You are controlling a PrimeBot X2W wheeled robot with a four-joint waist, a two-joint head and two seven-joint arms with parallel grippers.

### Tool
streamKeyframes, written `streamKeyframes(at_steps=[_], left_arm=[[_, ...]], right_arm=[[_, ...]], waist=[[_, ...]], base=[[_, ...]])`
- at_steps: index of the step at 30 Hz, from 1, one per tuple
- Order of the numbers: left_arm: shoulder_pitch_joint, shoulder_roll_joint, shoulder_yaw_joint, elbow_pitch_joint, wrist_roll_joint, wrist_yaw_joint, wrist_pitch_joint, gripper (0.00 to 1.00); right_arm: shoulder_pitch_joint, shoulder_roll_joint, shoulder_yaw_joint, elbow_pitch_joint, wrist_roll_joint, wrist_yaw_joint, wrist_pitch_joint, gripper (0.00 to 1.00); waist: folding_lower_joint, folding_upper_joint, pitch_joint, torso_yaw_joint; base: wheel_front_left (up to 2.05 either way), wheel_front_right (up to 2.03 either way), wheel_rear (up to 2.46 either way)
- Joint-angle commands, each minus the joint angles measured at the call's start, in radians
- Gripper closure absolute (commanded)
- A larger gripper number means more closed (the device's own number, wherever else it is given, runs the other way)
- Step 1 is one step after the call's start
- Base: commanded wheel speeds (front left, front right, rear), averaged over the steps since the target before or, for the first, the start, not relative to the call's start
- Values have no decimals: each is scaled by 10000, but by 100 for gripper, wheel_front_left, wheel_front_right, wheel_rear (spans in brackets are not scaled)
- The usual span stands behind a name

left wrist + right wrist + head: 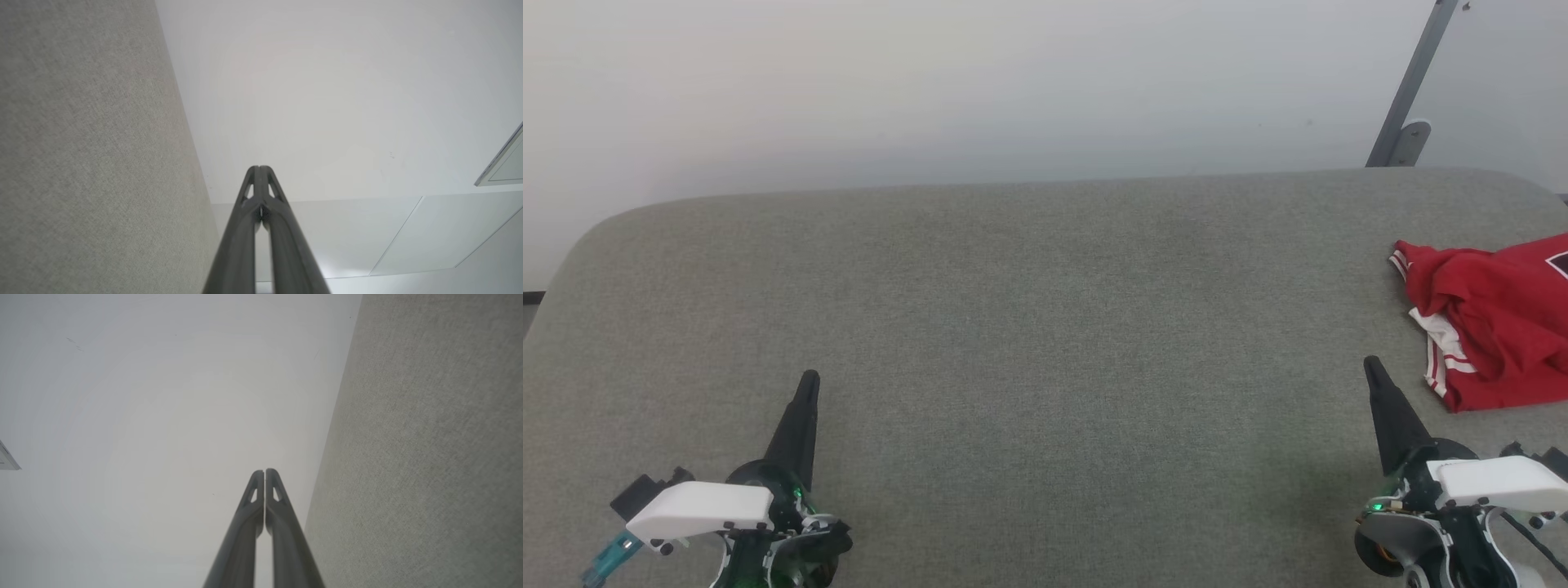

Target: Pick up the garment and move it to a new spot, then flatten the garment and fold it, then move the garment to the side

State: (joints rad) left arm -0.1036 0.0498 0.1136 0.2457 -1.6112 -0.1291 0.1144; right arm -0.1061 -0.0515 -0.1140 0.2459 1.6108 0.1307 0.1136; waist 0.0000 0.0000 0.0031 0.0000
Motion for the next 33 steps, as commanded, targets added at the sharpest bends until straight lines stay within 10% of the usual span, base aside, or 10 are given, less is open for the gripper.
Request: streamKeyframes(at_steps=[1,33], left_arm=[[-108,-20,4,-8,-31,-29,31,100],[-108,-22,4,-9,-33,-29,29,100]], right_arm=[[-46,39,-8,-25,40,0,30,100],[-45,37,-9,-25,41,0,29,100]], waist=[[0,0,0,0],[0,0,0,0]], base=[[0,0,0],[0,0,0]])
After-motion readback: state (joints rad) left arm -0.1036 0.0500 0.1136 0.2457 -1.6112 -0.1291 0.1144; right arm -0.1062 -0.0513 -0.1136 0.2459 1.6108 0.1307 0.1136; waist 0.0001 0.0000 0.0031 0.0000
